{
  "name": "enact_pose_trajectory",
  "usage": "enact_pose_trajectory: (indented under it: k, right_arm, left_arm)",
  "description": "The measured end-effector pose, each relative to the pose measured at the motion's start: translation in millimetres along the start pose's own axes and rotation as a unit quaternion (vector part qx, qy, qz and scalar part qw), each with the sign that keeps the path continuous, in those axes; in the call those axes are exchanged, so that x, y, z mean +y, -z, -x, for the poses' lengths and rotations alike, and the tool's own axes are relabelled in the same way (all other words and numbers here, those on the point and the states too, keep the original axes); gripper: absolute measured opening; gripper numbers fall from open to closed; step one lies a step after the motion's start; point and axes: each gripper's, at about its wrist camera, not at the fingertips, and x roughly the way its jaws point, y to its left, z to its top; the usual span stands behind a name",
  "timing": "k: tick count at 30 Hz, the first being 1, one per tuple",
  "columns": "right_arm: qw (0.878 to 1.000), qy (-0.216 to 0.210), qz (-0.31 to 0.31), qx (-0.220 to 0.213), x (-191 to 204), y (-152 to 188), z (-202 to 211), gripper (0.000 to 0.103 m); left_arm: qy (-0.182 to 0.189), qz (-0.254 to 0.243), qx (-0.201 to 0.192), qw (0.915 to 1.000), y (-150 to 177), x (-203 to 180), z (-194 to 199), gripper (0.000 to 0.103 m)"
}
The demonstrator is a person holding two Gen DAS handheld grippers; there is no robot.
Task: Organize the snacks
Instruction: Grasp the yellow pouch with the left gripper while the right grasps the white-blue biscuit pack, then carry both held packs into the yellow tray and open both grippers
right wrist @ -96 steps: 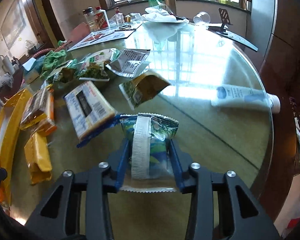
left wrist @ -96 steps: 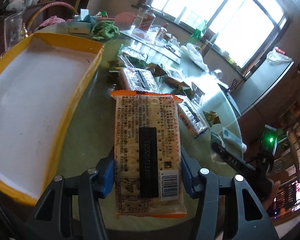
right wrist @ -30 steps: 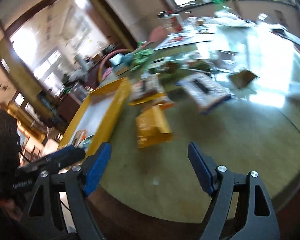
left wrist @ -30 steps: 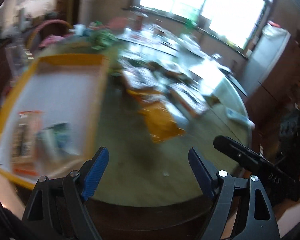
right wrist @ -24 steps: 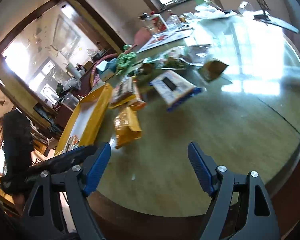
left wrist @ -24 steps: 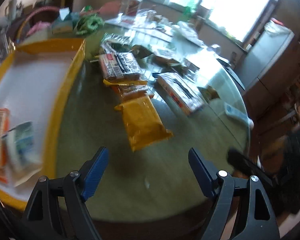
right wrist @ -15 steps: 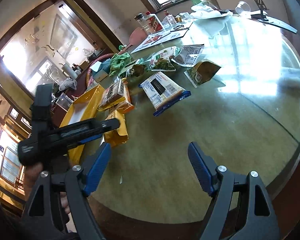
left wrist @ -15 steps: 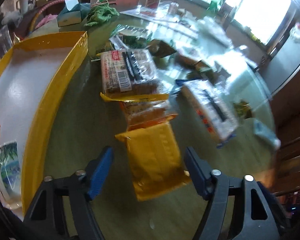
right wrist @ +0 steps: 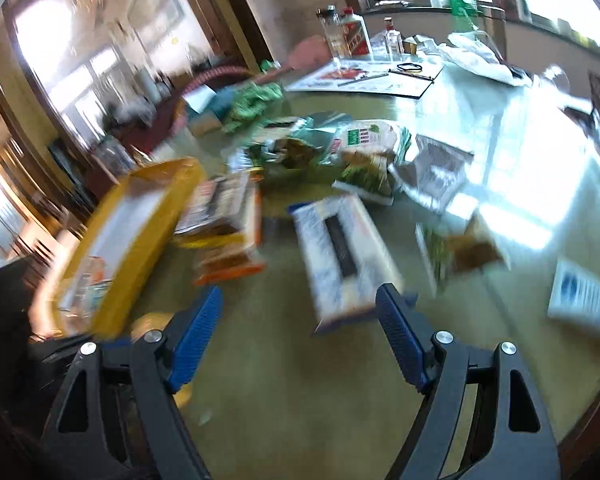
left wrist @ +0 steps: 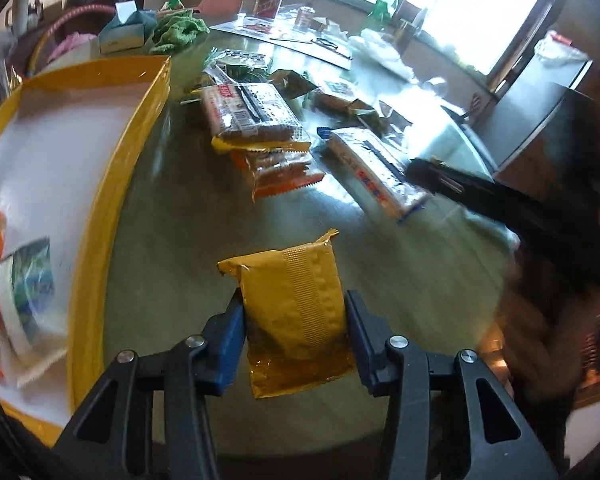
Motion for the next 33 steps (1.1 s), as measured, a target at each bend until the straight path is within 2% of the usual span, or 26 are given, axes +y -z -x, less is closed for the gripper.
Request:
enact_pose_trajectory:
  k: [1,5,7,8,10,18,20,22,25,26,29,33]
  right_arm:
    - [1.0,0.023,0.005,0.009,-2,-8,-12,0.08]
    - [0.997,0.054,0.007,0.05,-5,-21,-47,0.08]
    - [0.996,0.067,0.026,0.048,1,-20,-53,0.078]
    - [0.994,0.092,0.036,0.044,5,-18,-55,0.077]
    - [0.989,0.132,0.044,0.048,10,-12,-59,0.062]
    - [0.987,0.155,0.012,0.036,31,29,-33,0.056]
    - [0.989,0.142,-0.015,0.028,37,38,-25,0.056]
    - [0.994,0.097,-0.051,-0.013,45,46,-5,0.056]
    - [0.996,0.072,-0.013,-0.058,88,41,18,0.056]
    - [0.997,0.049,-0.002,-0.066,105,36,21,0.056]
    - [0.997,-0.02,0.026,-0.066,145,18,17,0.056]
    - [0.995,-0.085,0.051,-0.03,193,-11,-19,0.056]
  left_arm:
    - [0.005,0.002,-0.004,1.0,1,1,4,0.047]
    - [0.022,0.008,-0.02,0.9995,-1,5,15,0.047]
    - [0.029,0.013,-0.028,0.9991,-3,10,22,0.047]
    - [0.032,0.015,-0.03,0.9989,-3,13,25,0.047]
    - [0.04,0.019,-0.035,0.9984,-3,19,31,0.047]
    - [0.064,0.038,-0.062,0.9953,-1,39,50,0.047]
    - [0.077,0.045,-0.068,0.9937,-1,44,57,0.047]
    - [0.084,0.059,-0.083,0.9913,-3,55,67,0.047]
    - [0.073,0.081,-0.11,0.988,-9,77,90,0.047]
    - [0.065,0.088,-0.123,0.9864,-12,88,100,0.047]
    - [0.034,0.104,-0.15,0.9826,-22,120,122,0.047]
    - [-0.009,0.121,-0.155,0.9804,-46,165,127,0.047]
